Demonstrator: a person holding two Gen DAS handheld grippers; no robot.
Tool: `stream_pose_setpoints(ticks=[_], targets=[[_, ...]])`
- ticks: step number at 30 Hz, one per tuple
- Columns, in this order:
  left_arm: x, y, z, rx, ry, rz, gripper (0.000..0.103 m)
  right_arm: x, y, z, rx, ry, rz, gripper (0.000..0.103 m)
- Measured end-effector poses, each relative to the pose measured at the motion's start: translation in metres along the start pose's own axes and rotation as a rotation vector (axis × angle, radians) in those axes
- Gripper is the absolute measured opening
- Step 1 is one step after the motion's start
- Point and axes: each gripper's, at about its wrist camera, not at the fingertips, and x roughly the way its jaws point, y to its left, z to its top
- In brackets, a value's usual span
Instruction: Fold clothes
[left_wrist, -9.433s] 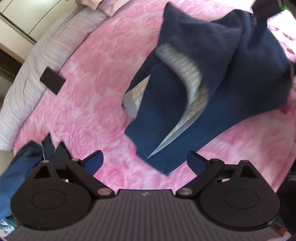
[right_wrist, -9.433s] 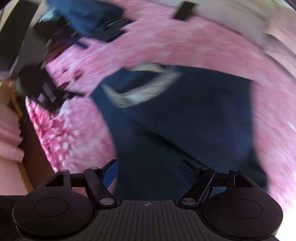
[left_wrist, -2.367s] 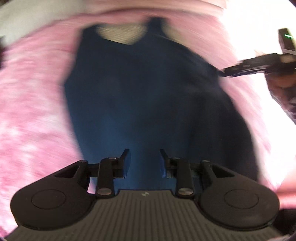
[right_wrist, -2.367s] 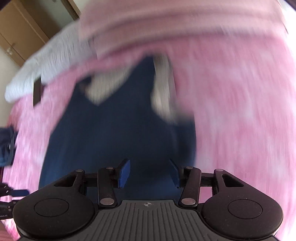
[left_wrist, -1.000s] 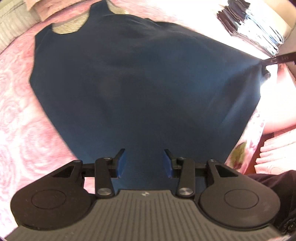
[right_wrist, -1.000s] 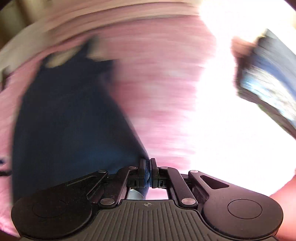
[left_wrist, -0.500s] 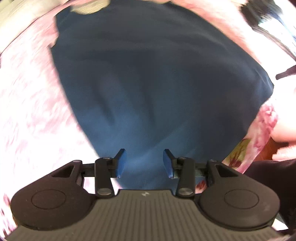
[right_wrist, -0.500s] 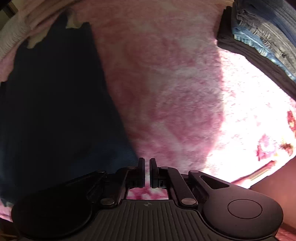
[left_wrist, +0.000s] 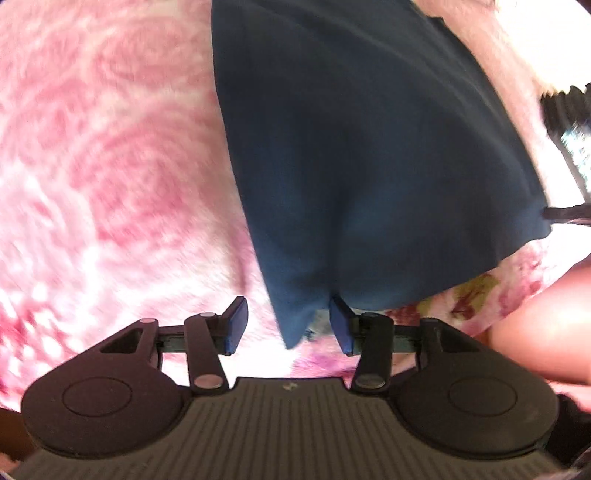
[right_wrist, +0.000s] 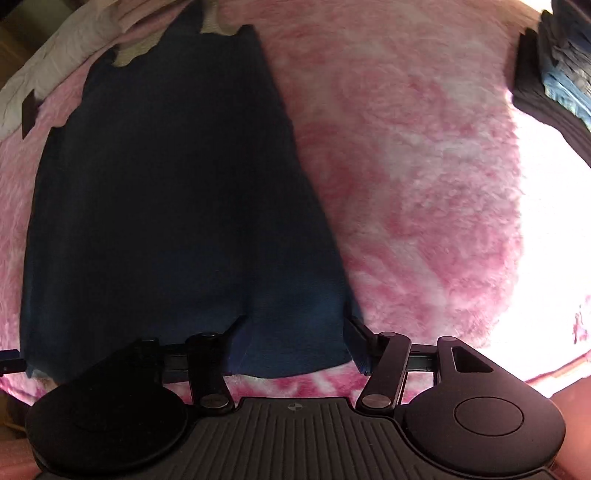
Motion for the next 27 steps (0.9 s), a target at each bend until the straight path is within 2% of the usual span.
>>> stream_pose_setpoints(ticks=[6,7,9,10,13,14,15,20,24,27], targets=[[0.006,0.020,0.001,-0.095,-0.015,-0.087,0.037,0.002,-0.006,0.006,-0.004,-0.054,-0.080,0.059],[0.006,0.022,0.002,-0.102,-0.017,-0.102,0.032,0.002,-0.010,0.006,0.003,-0.060,-0.086,0.059],[0.007,0.026,0.002,-0.097,-0.005,-0.130,0.005,0.003,-0.016,0.005,0.020,-0.052,-0.082,0.059],[0.005,0.026,0.002,-0.085,0.000,-0.129,0.000,0.005,-0.019,0.004,0.026,-0.044,-0.065,0.059],[-0.004,0.028,0.002,-0.055,0.001,-0.131,0.000,0.007,-0.024,0.005,0.013,-0.011,-0.033,0.055],[-0.009,0.031,0.002,-0.049,0.002,-0.133,0.000,0.008,-0.024,0.006,0.003,0.001,-0.026,0.042],[-0.014,0.032,0.002,-0.040,0.001,-0.134,0.000,0.008,-0.025,0.007,-0.007,0.013,-0.020,0.005],[-0.060,0.022,0.002,0.085,-0.003,-0.104,0.000,0.003,-0.029,0.013,-0.070,0.068,0.001,0.003],[-0.045,0.024,0.003,0.096,0.036,-0.079,0.000,-0.006,-0.040,0.014,-0.104,0.087,-0.021,0.001],[-0.033,0.022,0.000,0.113,0.073,-0.062,0.000,0.010,-0.030,0.011,-0.114,0.111,-0.020,0.001]])
